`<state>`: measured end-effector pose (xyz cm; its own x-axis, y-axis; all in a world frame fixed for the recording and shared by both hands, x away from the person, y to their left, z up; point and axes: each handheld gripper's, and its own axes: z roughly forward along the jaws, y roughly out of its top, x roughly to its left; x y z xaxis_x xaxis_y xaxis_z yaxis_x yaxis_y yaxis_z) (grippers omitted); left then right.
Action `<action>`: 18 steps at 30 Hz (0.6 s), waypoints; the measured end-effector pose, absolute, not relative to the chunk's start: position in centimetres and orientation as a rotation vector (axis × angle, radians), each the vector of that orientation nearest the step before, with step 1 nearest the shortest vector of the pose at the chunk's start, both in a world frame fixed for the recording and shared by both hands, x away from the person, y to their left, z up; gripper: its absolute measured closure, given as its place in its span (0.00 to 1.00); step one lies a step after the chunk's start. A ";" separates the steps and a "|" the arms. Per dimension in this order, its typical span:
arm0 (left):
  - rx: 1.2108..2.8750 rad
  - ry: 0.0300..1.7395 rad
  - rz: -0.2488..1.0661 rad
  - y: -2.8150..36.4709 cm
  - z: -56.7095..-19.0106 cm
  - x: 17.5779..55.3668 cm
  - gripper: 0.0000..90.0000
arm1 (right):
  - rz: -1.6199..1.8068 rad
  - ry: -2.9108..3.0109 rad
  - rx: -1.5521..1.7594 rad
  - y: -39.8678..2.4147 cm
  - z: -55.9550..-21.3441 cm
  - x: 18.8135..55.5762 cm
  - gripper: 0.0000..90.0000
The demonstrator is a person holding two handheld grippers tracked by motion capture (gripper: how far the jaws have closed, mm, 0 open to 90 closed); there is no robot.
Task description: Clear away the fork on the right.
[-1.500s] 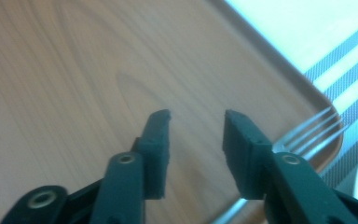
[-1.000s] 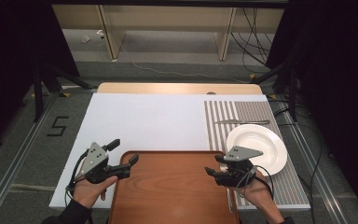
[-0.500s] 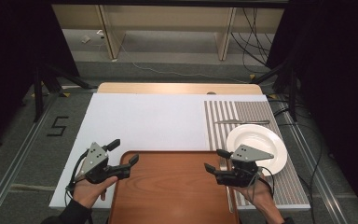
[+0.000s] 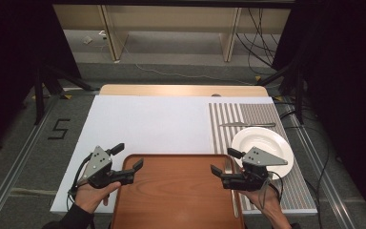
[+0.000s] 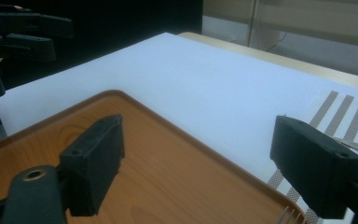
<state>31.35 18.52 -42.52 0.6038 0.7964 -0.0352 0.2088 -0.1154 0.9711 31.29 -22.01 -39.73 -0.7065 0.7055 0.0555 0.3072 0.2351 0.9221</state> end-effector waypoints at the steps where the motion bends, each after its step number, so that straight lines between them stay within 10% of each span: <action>1: 1.649 0.848 0.619 18.5 -42.5 31.4 0.18 | 1.467 2.136 0.936 -22.0 -39.7 31.3 0.18; 18: 1.646 0.851 0.624 18.5 -42.5 31.4 0.18 | 1.469 2.091 0.966 -22.6 -39.6 31.3 0.18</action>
<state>31.37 18.49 -42.50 0.5993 0.7998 -0.0344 0.2081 -0.1142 0.9714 31.32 -22.61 -39.62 -0.6774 0.7332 0.0593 0.3044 0.2061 0.9300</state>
